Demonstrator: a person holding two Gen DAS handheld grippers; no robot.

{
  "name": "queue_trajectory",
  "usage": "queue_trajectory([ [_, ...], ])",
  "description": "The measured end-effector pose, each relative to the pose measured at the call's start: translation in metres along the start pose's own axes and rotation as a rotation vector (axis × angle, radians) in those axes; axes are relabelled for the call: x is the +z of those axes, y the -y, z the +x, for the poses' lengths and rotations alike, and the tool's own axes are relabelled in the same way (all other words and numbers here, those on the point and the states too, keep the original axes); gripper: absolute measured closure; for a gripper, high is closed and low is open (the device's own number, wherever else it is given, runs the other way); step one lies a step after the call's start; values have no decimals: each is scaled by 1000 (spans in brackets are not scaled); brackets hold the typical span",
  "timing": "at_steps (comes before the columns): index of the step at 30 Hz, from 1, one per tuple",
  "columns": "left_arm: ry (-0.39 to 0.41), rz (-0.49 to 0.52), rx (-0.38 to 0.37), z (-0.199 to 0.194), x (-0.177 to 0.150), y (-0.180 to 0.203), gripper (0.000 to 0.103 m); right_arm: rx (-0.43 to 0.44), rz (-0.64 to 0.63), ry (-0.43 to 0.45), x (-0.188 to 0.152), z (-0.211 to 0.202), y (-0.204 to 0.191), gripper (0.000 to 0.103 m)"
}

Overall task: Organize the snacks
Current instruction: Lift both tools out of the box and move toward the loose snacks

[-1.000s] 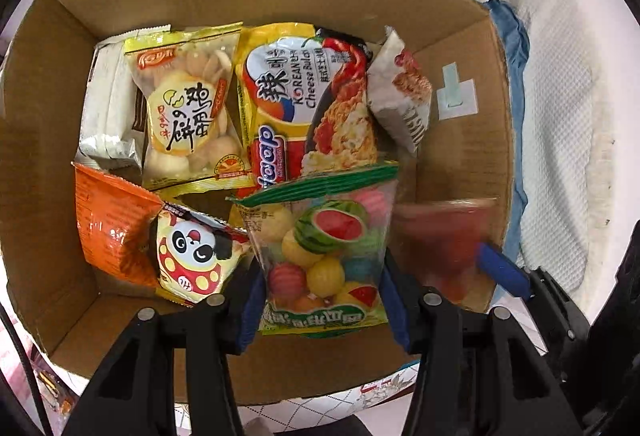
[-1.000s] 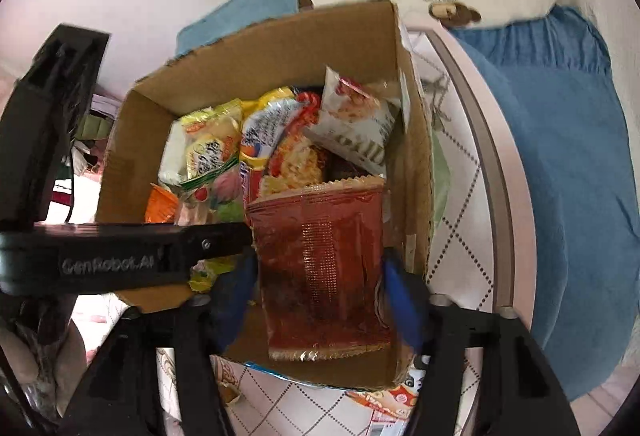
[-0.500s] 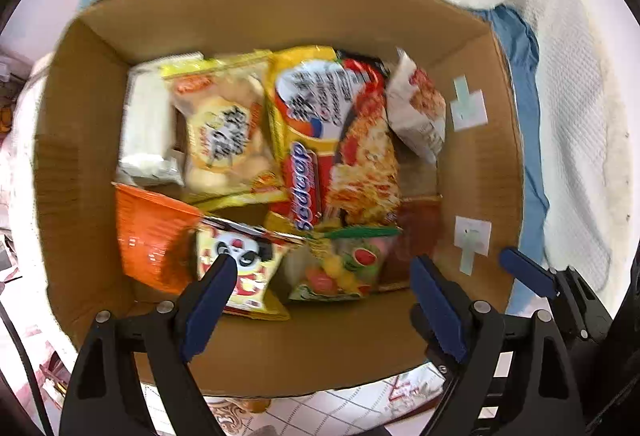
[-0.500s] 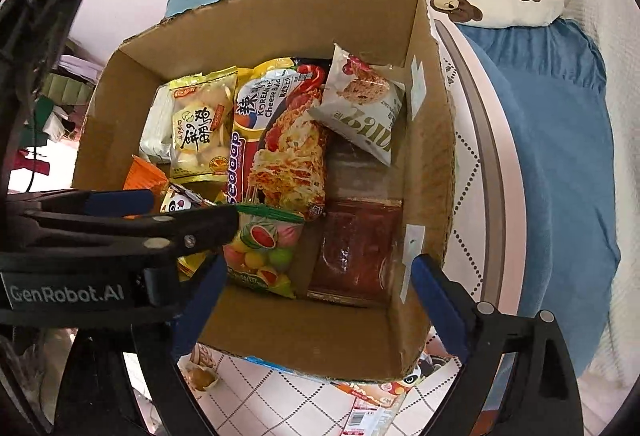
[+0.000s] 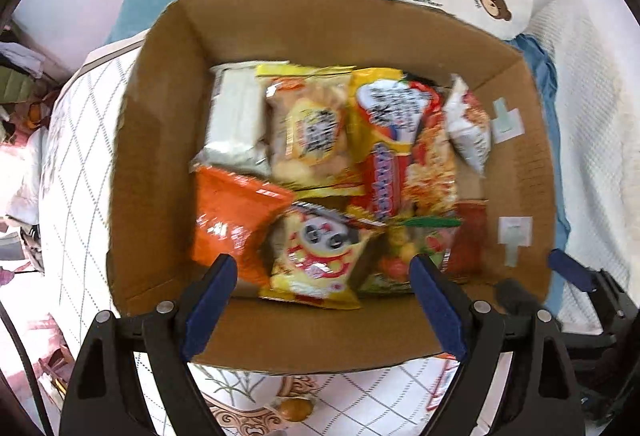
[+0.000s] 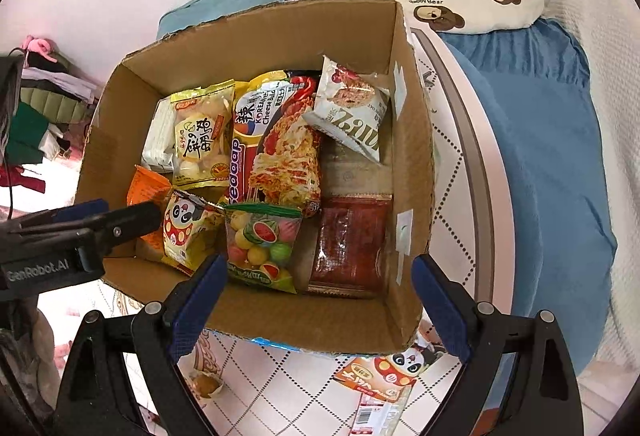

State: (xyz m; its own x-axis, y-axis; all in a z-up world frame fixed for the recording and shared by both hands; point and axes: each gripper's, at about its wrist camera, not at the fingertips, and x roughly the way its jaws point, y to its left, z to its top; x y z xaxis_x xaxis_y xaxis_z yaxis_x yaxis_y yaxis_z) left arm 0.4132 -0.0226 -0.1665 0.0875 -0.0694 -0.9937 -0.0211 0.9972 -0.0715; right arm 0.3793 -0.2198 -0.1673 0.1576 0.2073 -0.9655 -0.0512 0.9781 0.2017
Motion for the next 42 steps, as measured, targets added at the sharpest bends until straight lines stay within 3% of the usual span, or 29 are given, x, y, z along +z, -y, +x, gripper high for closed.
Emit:
queue_trajectory([
  [6, 29, -12, 13, -5, -16, -16, 15, -3, 7, 21, -8, 0, -3, 8],
  [15, 194, -12, 28, -39, -51, -17, 15, -27, -20, 122, -31, -24, -10, 8],
  [24, 363, -9, 51, -78, -102, -13, 15, -44, -76, 267, -67, -72, -28, 8],
  [34, 485, 10, 54, -120, -152, -11, 15, -53, -128, 435, -118, -130, -49, 8],
  [42, 555, 28, 47, -146, -184, -7, 15, -64, -122, 513, -154, -165, -55, 7],
])
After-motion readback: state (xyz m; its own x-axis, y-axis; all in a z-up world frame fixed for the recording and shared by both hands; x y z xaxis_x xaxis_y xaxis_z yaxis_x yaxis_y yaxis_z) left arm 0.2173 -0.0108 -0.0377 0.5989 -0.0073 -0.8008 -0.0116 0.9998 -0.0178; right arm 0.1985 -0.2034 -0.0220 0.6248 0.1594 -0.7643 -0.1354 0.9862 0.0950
